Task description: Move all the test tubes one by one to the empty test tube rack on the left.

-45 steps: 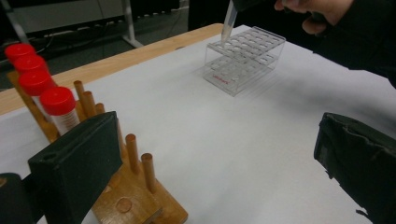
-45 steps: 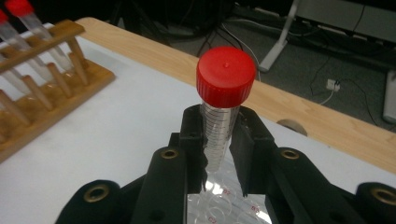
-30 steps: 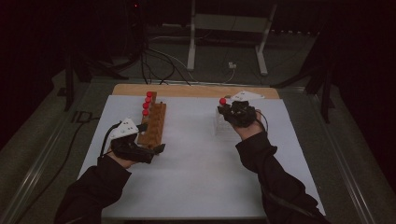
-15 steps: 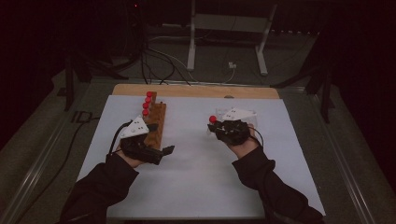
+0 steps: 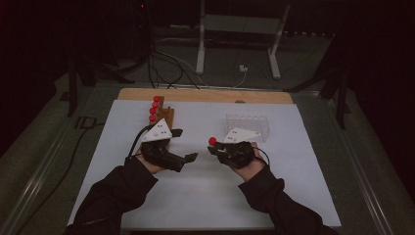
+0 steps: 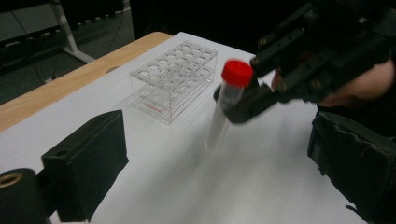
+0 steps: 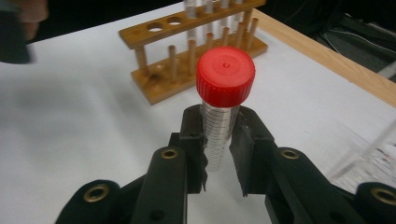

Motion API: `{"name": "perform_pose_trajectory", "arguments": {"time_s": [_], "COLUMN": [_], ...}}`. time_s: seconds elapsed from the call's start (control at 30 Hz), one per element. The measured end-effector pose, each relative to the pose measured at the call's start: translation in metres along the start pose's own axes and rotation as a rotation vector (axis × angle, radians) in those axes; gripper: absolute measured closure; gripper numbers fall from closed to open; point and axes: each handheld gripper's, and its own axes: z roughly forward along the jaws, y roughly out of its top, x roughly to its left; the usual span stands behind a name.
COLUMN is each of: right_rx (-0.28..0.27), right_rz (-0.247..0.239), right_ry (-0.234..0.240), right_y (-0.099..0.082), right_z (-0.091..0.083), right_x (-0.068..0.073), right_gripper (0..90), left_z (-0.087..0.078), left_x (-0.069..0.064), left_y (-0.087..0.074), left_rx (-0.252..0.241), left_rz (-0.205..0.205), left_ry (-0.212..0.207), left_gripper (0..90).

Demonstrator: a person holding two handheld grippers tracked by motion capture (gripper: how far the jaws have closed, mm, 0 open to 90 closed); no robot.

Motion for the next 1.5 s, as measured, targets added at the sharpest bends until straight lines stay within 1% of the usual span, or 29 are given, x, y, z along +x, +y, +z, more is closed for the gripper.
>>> {"name": "perform_pose_trajectory", "arguments": {"time_s": [0.07, 0.1, 0.2, 0.27, 0.3, 0.43, 0.6, 0.63, 0.67, 0.73, 0.77, 0.8, 0.83, 0.87, 0.9, 0.93, 0.97, 1.03, 1.17, 1.2, 1.23, 1.3, 1.4, 1.5], "right_rx": [0.000, 0.000, 0.000, -0.001, 0.000, -0.002, -0.002, 0.000, 0.000, -0.001, -0.001, -0.002, -0.001, -0.001, 0.000, -0.002, -0.004, -0.007, -0.017, -0.022, -0.028, -0.040, -0.056, -0.072], "right_rz": [-0.008, -0.015, -0.012, -0.013, -0.014, -0.020, -0.024, -0.026, -0.025, -0.024, -0.024, -0.022, -0.020, -0.020, -0.018, -0.017, -0.015, -0.012, 0.002, 0.007, 0.010, 0.007, 0.011, 0.011], "right_ry": [0.009, 0.011, 0.026, 0.035, 0.037, 0.047, 0.053, 0.054, 0.055, 0.056, 0.054, 0.053, 0.053, 0.050, 0.047, 0.053, 0.050, 0.052, 0.055, 0.058, 0.066, 0.055, 0.049, 0.040], "right_y": [0.000, -0.001, -0.001, -0.002, -0.002, -0.002, -0.003, -0.003, -0.003, -0.003, -0.003, -0.003, -0.003, -0.003, -0.003, -0.003, -0.003, -0.003, -0.003, -0.003, -0.003, -0.002, -0.001, -0.001], "right_z": [0.000, 0.001, 0.001, 0.002, 0.002, 0.002, 0.003, 0.003, 0.003, 0.003, 0.003, 0.003, 0.003, 0.003, 0.003, 0.003, 0.003, 0.002, 0.001, 0.001, 0.000, -0.002, -0.005, -0.009], "right_x": [0.004, 0.006, 0.009, 0.011, 0.013, 0.016, 0.019, 0.019, 0.020, 0.019, 0.019, 0.019, 0.019, 0.019, 0.018, 0.018, 0.018, 0.018, 0.017, 0.017, 0.017, 0.017, 0.017, 0.017], "right_gripper": [74.8, 74.8, 74.8, 74.8, 74.8, 74.8, 74.8, 74.8, 74.8, 74.8, 74.8, 74.8, 74.8, 74.8, 74.7, 74.7, 74.8, 74.7, 73.5, 72.3, 67.8, 61.8, 48.6, 37.2], "left_z": [0.004, 0.005, 0.011, 0.015, 0.017, 0.023, 0.029, 0.030, 0.032, 0.033, 0.034, 0.034, 0.035, 0.035, 0.035, 0.035, 0.035, 0.034, 0.033, 0.033, 0.032, 0.030, 0.023, 0.014], "left_x": [-0.002, -0.003, -0.006, -0.008, -0.009, -0.011, -0.014, -0.014, -0.015, -0.016, -0.016, -0.017, -0.017, -0.017, -0.018, -0.018, -0.018, -0.018, -0.016, -0.015, -0.014, -0.012, -0.007, -0.001], "left_y": [0.003, 0.004, 0.007, 0.008, 0.009, 0.009, 0.008, 0.008, 0.007, 0.007, 0.006, 0.006, 0.006, 0.006, 0.006, 0.006, 0.007, 0.007, 0.009, 0.010, 0.011, 0.012, 0.016, 0.020], "left_rx": [-0.001, -0.006, -0.009, -0.008, -0.006, -0.003, 0.006, 0.007, 0.007, 0.015, 0.021, 0.025, 0.027, 0.028, 0.029, 0.028, 0.029, 0.028, 0.031, 0.028, 0.025, 0.020, 0.015, 0.008], "left_rz": [0.007, 0.012, 0.018, 0.024, 0.029, 0.038, 0.046, 0.051, 0.055, 0.064, 0.074, 0.079, 0.079, 0.081, 0.086, 0.092, 0.089, 0.098, 0.095, 0.094, 0.090, 0.087, 0.080, 0.073], "left_ry": [-0.004, -0.011, -0.022, -0.027, -0.024, -0.042, -0.031, -0.043, -0.040, -0.048, -0.039, -0.040, -0.044, -0.034, -0.034, -0.031, -0.033, -0.033, -0.039, -0.040, -0.037, -0.031, -0.021, -0.005], "left_gripper": [8.0, 10.8, 16.7, 18.1, 21.5, 29.0, 44.4, 48.2, 50.4, 57.3, 59.3, 63.8, 66.9, 69.7, 70.3, 70.6, 70.9, 71.2, 71.6, 71.6, 71.7, 71.7, 71.7, 71.7]}}
